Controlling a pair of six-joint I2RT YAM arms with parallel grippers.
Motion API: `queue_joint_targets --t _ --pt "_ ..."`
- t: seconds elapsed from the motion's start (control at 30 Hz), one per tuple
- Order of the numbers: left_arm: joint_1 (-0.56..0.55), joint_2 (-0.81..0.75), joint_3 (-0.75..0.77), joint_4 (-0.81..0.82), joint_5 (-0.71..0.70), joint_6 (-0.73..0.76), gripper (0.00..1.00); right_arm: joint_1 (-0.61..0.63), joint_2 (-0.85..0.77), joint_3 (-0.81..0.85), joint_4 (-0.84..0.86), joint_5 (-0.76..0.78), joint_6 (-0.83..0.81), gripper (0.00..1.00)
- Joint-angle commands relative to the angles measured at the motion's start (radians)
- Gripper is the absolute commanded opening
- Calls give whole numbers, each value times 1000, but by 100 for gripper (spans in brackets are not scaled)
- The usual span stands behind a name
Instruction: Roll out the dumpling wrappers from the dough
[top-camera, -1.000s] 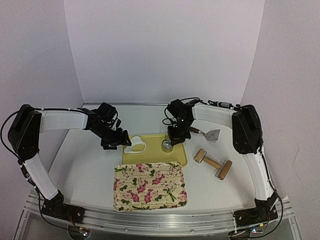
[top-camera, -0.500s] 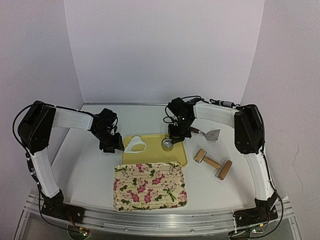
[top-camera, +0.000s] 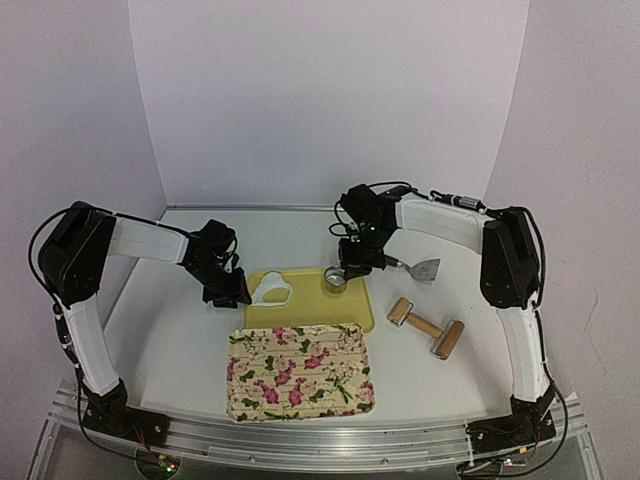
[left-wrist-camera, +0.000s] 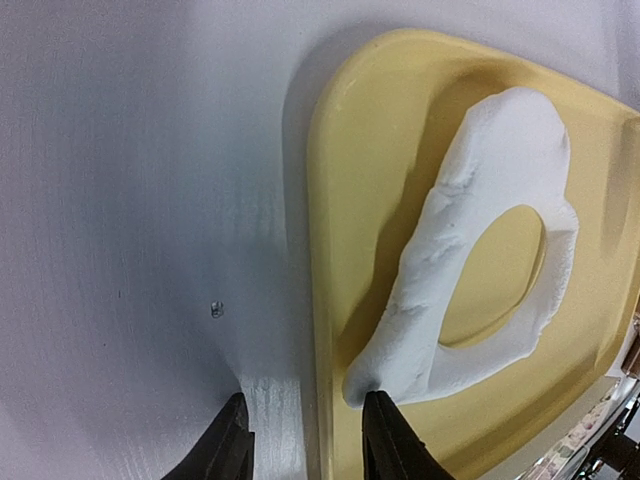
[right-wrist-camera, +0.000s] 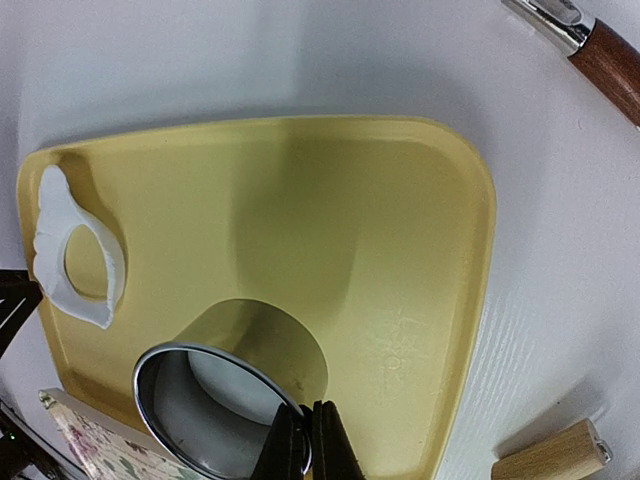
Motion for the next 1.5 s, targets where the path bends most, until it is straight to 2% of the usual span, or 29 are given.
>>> queue_joint_targets --t 0.0,0.13,0.27,0.37,0.43,0.53,0.7,0.97,1.07,1.2,1.3,1.33,1.37,1.43,1.47 --pt "-18 -22 -40 -4 6 13 34 8 -8 63 -1 -12 12 0" --pt "-33 -3 -61 7 21 6 28 14 4 73 -2 -21 1 0" --pt "-57 36 -45 -7 10 -4 19 31 9 74 -25 55 -23 0" --pt "-60 50 -39 -11 -8 -25 7 30 2 40 -8 23 -6 0" --pt "-60 55 -33 -17 -30 -34 0 52 17 61 -21 79 -21 0" --pt "-59 62 -11 -30 -80 -41 0 54 27 44 -14 46 -16 0" --pt "-37 75 45 -33 -150 -54 0 65 27 39 -7 78 -22 0" --pt "-10 155 153 -22 -175 -6 0 64 -6 9 21 121 -9 0" --pt "8 159 170 -32 -207 25 0 62 18 43 21 99 -49 0" --pt "51 127 165 5 -165 89 1 59 28 28 13 110 -40 0" --pt "55 112 183 15 -143 138 10 59 41 26 9 90 -25 0" --pt "55 112 194 14 -132 151 16 59 44 26 10 81 -24 0" --pt "55 114 206 8 -127 155 25 59 48 27 11 73 -25 0" --pt "55 111 236 -26 -132 155 54 61 50 37 11 69 -23 0" --pt "55 100 244 -40 -143 148 63 62 49 43 9 73 -21 0"
